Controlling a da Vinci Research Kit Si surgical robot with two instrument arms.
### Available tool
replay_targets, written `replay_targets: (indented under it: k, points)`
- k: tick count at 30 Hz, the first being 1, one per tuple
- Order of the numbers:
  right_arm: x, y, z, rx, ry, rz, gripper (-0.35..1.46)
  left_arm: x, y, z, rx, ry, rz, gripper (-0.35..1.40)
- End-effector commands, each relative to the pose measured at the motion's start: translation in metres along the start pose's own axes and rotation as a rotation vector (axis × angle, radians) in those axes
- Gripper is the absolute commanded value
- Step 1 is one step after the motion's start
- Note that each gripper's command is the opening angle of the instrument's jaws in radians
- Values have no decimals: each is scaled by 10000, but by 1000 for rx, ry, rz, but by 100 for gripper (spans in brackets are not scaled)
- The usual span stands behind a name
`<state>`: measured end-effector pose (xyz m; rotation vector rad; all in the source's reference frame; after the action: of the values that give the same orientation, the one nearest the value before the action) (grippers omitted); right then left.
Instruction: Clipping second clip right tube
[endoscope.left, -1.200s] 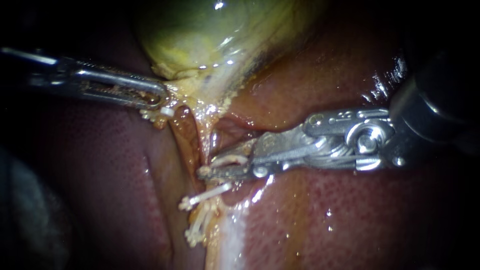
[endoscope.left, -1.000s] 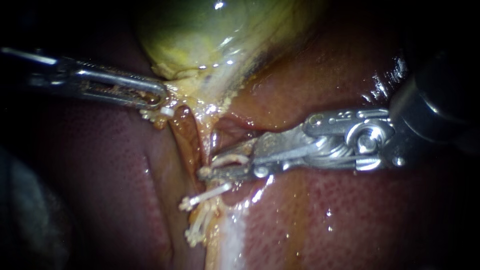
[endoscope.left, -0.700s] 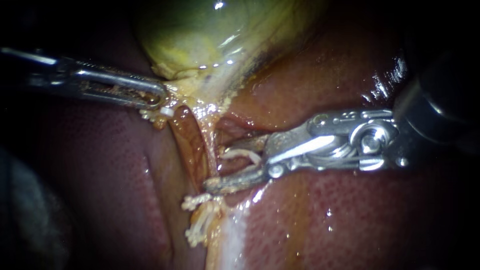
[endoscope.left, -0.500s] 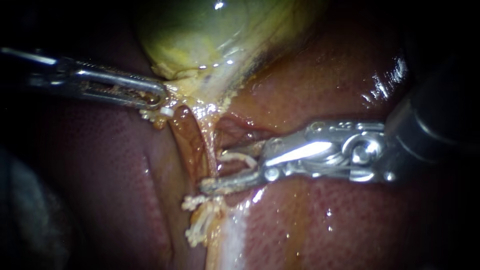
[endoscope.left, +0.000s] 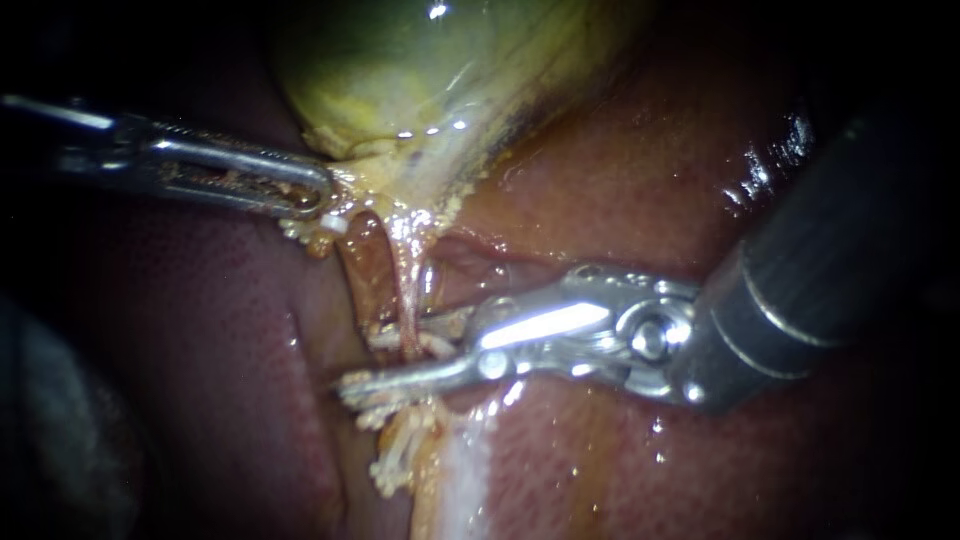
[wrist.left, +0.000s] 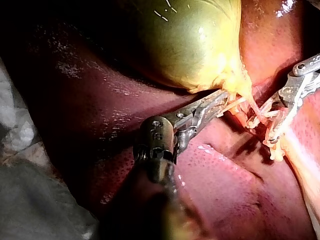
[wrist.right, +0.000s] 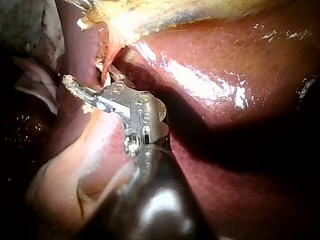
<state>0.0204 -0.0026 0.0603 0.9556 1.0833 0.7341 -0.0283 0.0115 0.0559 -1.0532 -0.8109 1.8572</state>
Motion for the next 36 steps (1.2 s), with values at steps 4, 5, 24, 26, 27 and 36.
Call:
replay_targets:
  k: [4,5,24,26,27,36]
  points:
    - [-7,3,9,21,-18,0,49,0,0,0,1,0,-1,-35]
    - [-8,4,11,29,-19,-2,49,0,0,0,1,0,-1,-35]
    - [9,-31,17,202,-3,3,48,-1,0,-1,0,0,-1,-35]
    - [16,-43,16,230,-3,6,46,-1,0,-1,0,0,-1,-35]
    - [20,-48,15,240,-6,8,45,-1,0,-2,0,0,-1,-35]
    - [30,-53,12,247,0,14,40,-1,0,-2,0,0,-1,-35]
